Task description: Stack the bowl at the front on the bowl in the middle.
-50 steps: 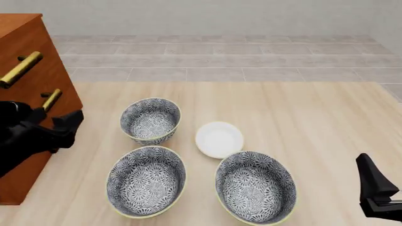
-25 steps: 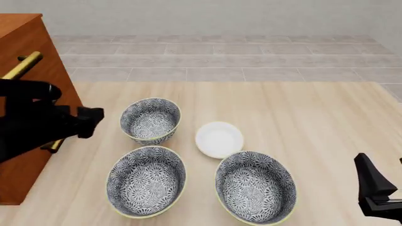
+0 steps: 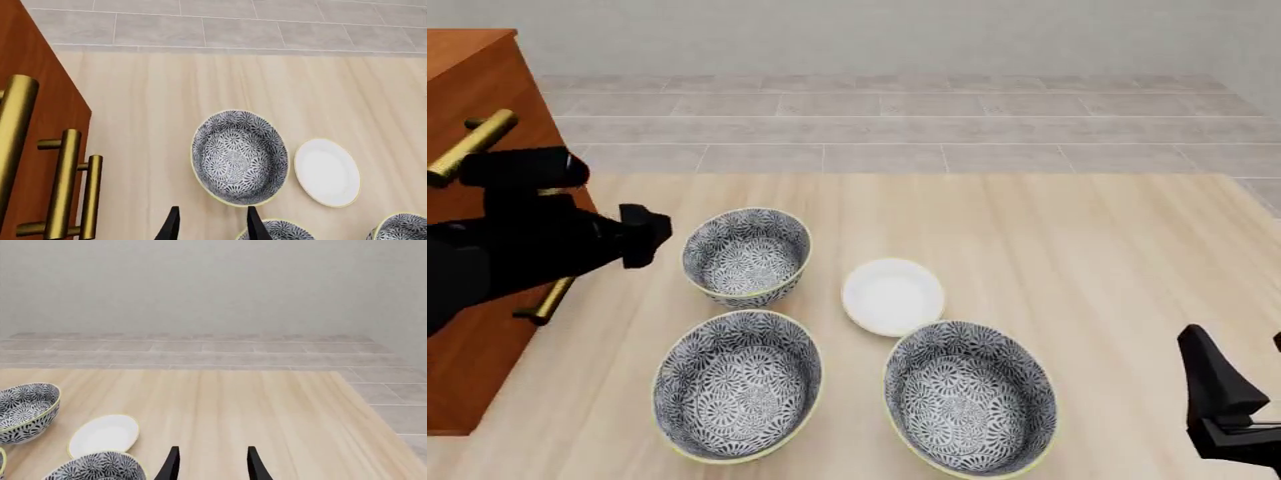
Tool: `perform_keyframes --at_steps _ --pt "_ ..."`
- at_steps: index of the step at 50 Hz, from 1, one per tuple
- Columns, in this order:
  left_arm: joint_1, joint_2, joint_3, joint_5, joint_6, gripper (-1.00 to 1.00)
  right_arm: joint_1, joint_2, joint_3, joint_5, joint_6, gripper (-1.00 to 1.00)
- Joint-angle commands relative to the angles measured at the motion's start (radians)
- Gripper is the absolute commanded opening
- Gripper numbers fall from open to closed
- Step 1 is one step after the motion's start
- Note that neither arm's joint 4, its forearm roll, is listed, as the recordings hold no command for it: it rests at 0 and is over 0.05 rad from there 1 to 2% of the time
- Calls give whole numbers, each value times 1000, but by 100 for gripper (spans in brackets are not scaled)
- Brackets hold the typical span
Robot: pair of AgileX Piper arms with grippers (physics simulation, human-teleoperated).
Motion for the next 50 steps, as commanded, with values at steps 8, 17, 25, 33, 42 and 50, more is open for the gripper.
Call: perform_keyframes --at_steps 8,17,25,33,42,50 --pt "-12 69 -34 -31 -114 100 2 4 0 -2 0 100" --pt "-10 88 -30 -54 -163 100 1 453 1 -477 14 100" --pt "-2 90 -25 -73 -206 100 -2 342 2 -375 20 100" --pt "17 110 -27 -99 -238 100 -1 348 2 -373 2 100" --pt "31 139 -41 -113 -255 100 0 341 2 -366 4 100" --pt "38 180 -49 -130 -250 100 -3 331 2 -357 5 100"
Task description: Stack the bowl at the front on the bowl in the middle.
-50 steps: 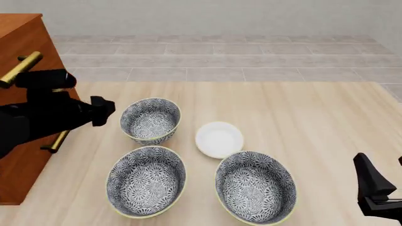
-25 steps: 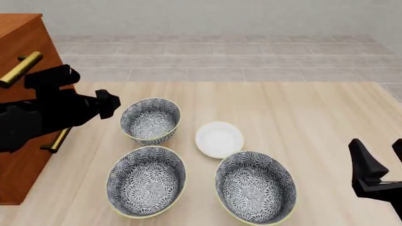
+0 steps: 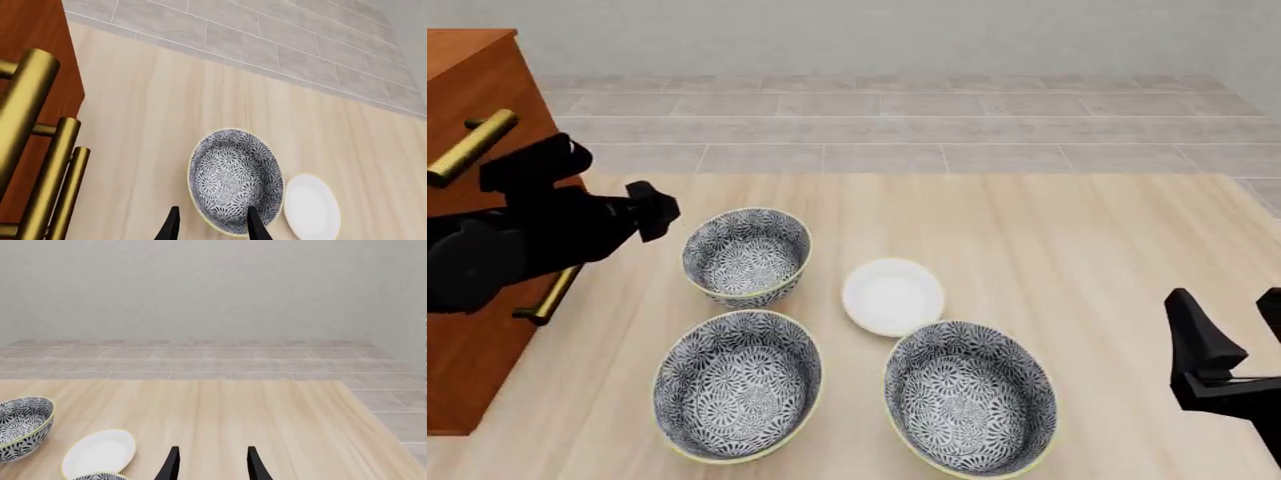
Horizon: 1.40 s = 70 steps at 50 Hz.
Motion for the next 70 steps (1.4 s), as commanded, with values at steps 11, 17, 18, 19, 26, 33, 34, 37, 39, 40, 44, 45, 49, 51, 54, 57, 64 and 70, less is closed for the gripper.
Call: perform_keyframes --at_steps 11,17,18,19,26,33,34,37,39,40,44,45,49,51,54,57,64,70 --pt "23 140 -14 -76 -20 100 -5 -4 0 2 0 100" --pt "29 179 -22 -95 -21 100 -5 -4 0 2 1 100" --pt "27 185 -22 -97 -22 100 -5 -4 0 2 0 100" --pt "27 192 -24 -100 -22 100 -5 -4 0 2 0 100" --pt "27 242 -28 -126 -20 100 -6 -10 0 5 1 100" --pt "24 265 -24 -142 -25 100 -5 -9 0 5 2 100" --pt "21 269 -22 -146 -30 100 -5 -10 0 6 3 100" --pt "16 276 -17 -156 -35 100 -6 -12 0 7 3 100" --pt "10 284 -13 -164 -38 100 -6 -16 0 8 4 100" --pt "9 288 -11 -168 -40 100 -6 -17 0 9 4 100" --pt "7 309 -7 -182 -42 100 -7 -15 0 9 4 100" --pt "6 313 -7 -185 -45 100 -7 -16 0 9 5 100" --pt "3 321 -4 -192 -46 100 -8 -15 0 8 5 100" --pt "1 330 -2 -200 -46 100 -8 -14 0 8 5 100" --pt "-3 345 3 -211 -47 100 -8 -13 0 8 5 100" --pt "-4 357 4 -220 -50 100 -8 -13 0 7 4 100" --pt "-7 371 4 -228 -49 100 -9 -15 0 8 4 100" --pt "-2 390 6 -241 -48 100 -9 -15 0 8 5 100"
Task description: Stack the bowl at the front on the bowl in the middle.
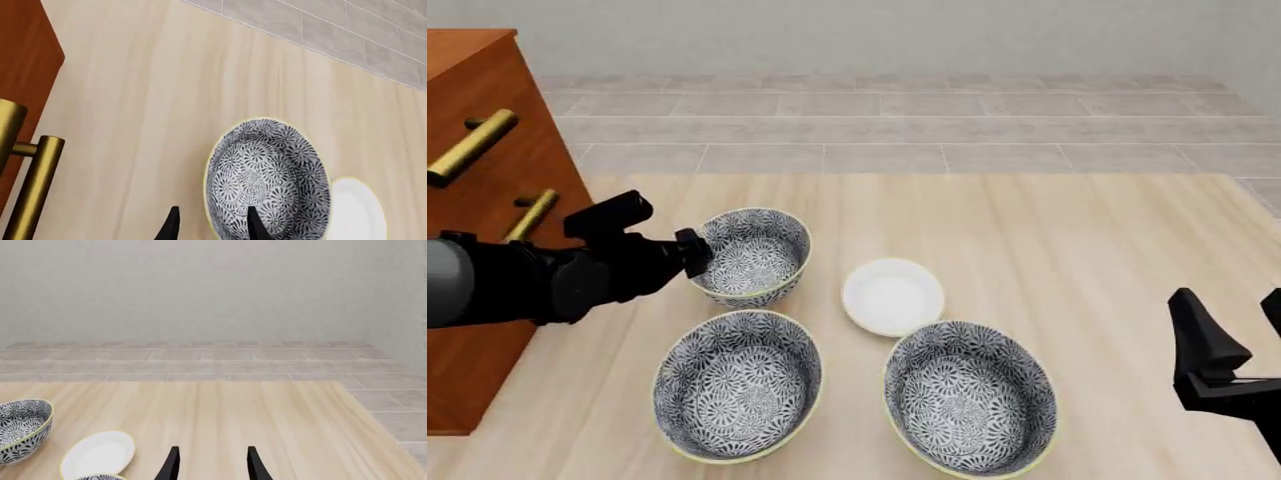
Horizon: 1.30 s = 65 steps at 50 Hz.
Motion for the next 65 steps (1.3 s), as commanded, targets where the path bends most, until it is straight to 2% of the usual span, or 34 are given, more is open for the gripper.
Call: perform_keyframes --at_steps 1,65 --pt "0 35 3 -23 -1 100 0 -2 0 1 0 100" --pt "-32 153 -18 -71 30 100 -11 -12 0 7 10 100"
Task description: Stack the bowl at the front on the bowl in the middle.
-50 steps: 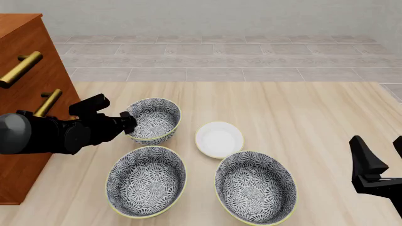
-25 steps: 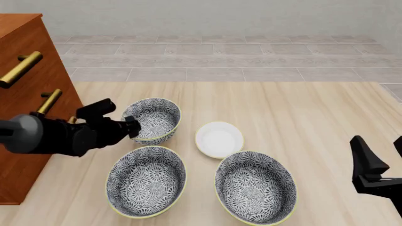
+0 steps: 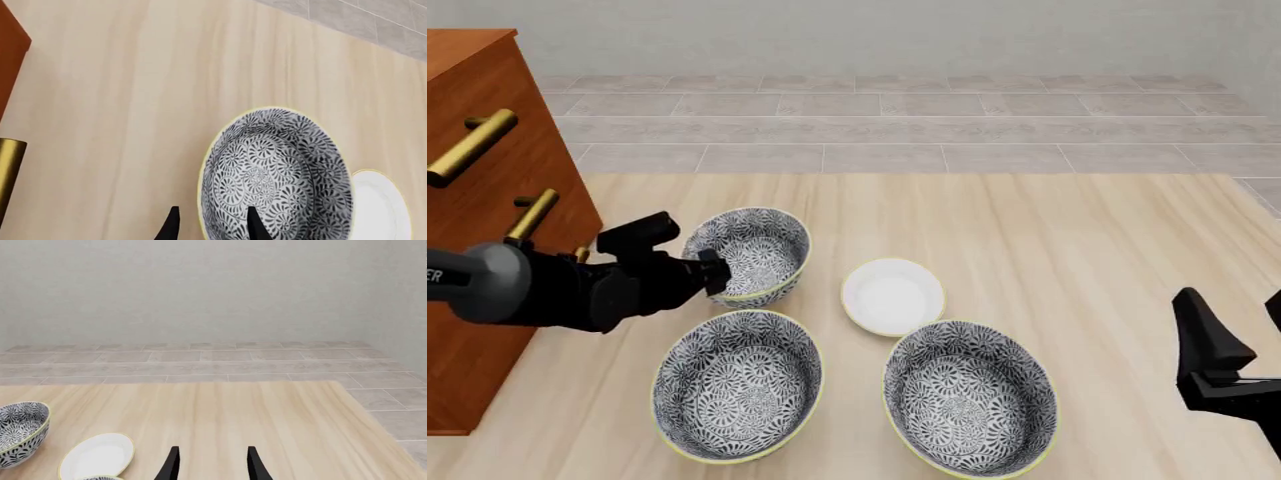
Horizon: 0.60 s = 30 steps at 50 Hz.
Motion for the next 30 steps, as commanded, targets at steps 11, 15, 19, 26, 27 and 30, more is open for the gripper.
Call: perform_keyframes --at_steps 11,15,19,26,27,30 --pt "-2 12 0 -3 19 100 -5 -4 0 2 2 100" --pt "-4 13 1 -4 19 100 -6 -5 0 3 1 100" --pt "-5 11 2 -6 20 100 -6 -6 0 4 2 100" --pt "0 4 3 -6 29 -100 -6 -7 0 4 2 100" --pt "2 3 3 -6 32 -100 -6 -6 0 4 2 100" --pt "0 4 4 -8 29 -100 -7 -6 0 4 2 100"
